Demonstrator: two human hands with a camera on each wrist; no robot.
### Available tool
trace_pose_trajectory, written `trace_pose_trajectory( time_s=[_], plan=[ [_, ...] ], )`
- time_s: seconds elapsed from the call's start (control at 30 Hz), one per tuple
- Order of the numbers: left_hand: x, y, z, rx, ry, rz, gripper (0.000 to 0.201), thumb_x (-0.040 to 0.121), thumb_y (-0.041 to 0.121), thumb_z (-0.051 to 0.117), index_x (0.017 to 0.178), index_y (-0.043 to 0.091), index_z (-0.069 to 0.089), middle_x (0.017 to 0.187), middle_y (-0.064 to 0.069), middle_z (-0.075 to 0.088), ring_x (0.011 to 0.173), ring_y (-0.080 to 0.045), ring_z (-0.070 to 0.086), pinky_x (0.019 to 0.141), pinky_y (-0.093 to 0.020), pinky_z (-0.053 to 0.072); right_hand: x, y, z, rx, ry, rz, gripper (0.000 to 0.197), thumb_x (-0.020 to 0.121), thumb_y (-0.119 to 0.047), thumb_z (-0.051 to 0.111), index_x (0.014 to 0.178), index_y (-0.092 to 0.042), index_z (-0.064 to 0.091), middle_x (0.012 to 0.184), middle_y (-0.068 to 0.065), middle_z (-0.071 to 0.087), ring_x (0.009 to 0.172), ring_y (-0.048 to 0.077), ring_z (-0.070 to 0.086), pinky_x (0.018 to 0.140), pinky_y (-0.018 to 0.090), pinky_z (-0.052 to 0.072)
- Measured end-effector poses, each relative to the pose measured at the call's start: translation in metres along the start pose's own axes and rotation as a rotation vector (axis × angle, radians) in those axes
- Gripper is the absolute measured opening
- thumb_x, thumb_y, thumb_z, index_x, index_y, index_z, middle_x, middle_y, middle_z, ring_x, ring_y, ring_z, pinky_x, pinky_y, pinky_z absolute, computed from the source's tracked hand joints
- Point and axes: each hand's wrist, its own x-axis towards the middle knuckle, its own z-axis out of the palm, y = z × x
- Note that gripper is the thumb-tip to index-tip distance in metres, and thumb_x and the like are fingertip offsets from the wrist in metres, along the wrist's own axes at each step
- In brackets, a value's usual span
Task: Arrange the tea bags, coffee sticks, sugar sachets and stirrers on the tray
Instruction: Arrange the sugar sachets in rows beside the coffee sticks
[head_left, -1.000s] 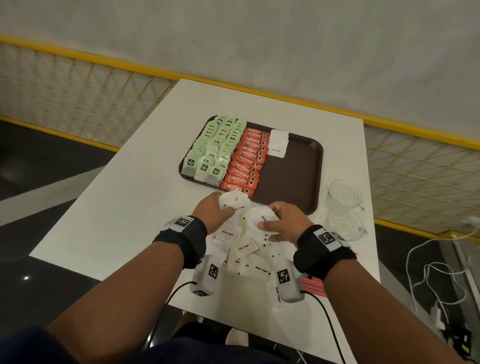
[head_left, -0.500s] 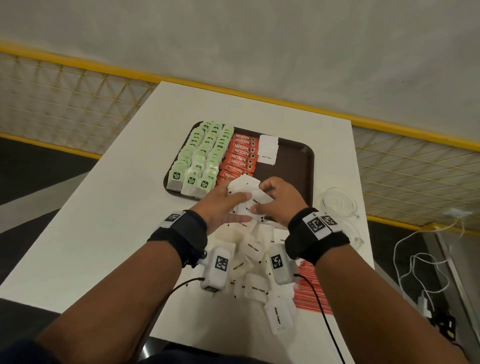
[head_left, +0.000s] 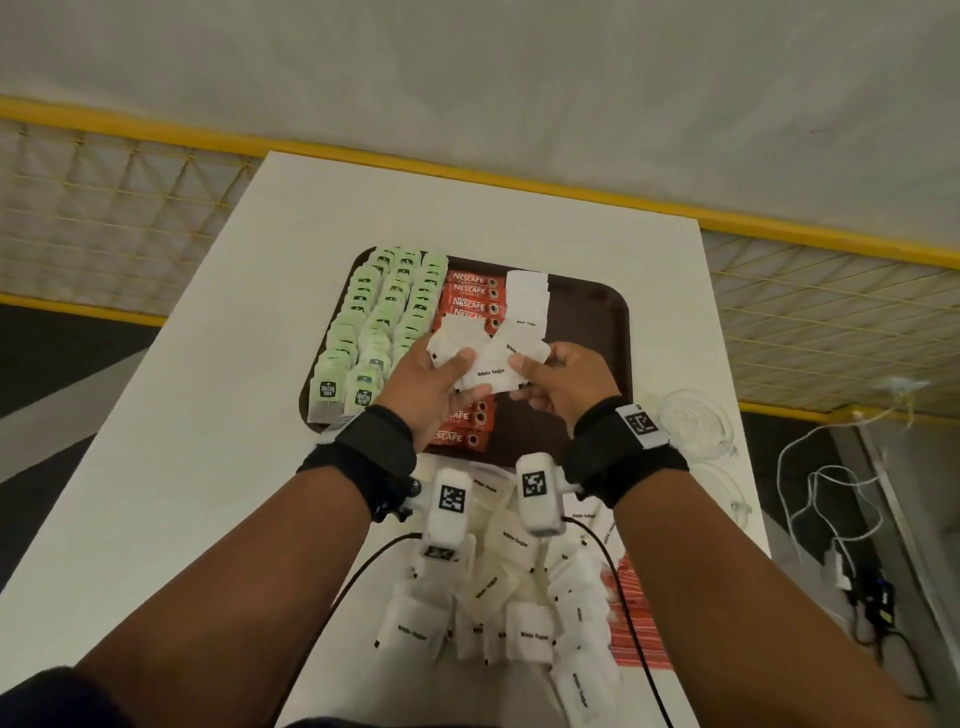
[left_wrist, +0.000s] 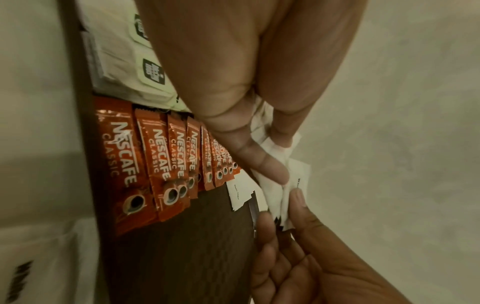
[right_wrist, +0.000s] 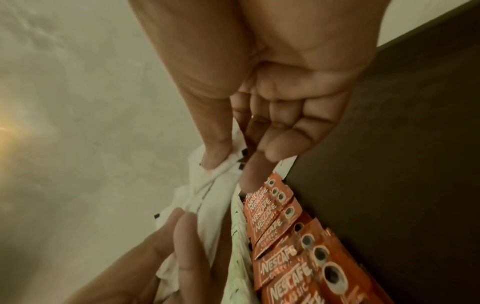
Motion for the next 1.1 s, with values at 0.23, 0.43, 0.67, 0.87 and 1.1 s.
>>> trace_pose_trajectory(
  time_s=[0.23, 0.43, 0.67, 0.87, 1.1],
  plan=[
    [0.032, 0.008, -0.015, -0.046, 0.1, -0.018, 0.038, 0.097, 0.007, 0.057, 0.134, 0.01, 0.049, 0.131, -0.01, 0.062, 0.114, -0.027, 0.065, 0.079, -0.033, 0.061, 0.05, 0.006, -0.017, -0.044, 0.123, 0.028, 0.011, 0.1, -0.012, 0.05, 0.11, -0.012, 0.055, 0.104, 0.01, 0.067, 0.079, 0.017, 0.071, 0.07, 0.028, 0.057],
    [0.045, -0.001, -0.024, -0.051, 0.119, -0.035, 0.039, 0.097, 0.009, 0.058, 0.134, 0.014, 0.049, 0.129, -0.007, 0.062, 0.112, -0.024, 0.065, 0.073, -0.028, 0.06, 0.084, 0.017, -0.031, -0.275, 0.183, 0.034, 0.011, 0.093, -0.015, 0.063, 0.104, -0.013, 0.059, 0.097, 0.004, 0.069, 0.074, 0.014, 0.069, 0.066, 0.027, 0.056],
    [0.055, -0.004, -0.024, -0.038, 0.103, -0.044, 0.03, 0.097, 0.013, 0.058, 0.127, 0.019, 0.053, 0.124, -0.005, 0.065, 0.11, -0.023, 0.067, 0.076, -0.031, 0.061, 0.116, 0.026, -0.024, -0.277, 0.271, 0.105, 0.016, 0.087, -0.023, 0.073, 0.092, -0.019, 0.059, 0.088, 0.006, 0.073, 0.07, 0.015, 0.07, 0.076, 0.036, 0.058],
    [0.06, -0.004, -0.024, -0.038, 0.111, -0.054, 0.037, 0.097, 0.015, 0.058, 0.134, 0.015, 0.05, 0.125, -0.006, 0.066, 0.11, -0.024, 0.067, 0.071, -0.029, 0.061, 0.132, 0.024, -0.016, -0.497, 0.24, 0.1, 0.02, 0.082, -0.034, 0.076, 0.081, -0.019, 0.062, 0.09, 0.007, 0.071, 0.085, 0.025, 0.069, 0.085, 0.04, 0.056],
    [0.065, -0.005, -0.022, -0.023, 0.107, -0.06, 0.04, 0.098, 0.014, 0.057, 0.137, 0.014, 0.047, 0.127, -0.009, 0.064, 0.113, -0.027, 0.065, 0.075, -0.036, 0.061, 0.114, 0.013, -0.014, -0.478, 0.316, 0.002, 0.035, 0.089, -0.042, 0.066, 0.107, -0.015, 0.054, 0.099, 0.002, 0.061, 0.084, 0.017, 0.058, 0.074, 0.031, 0.048]
  ],
)
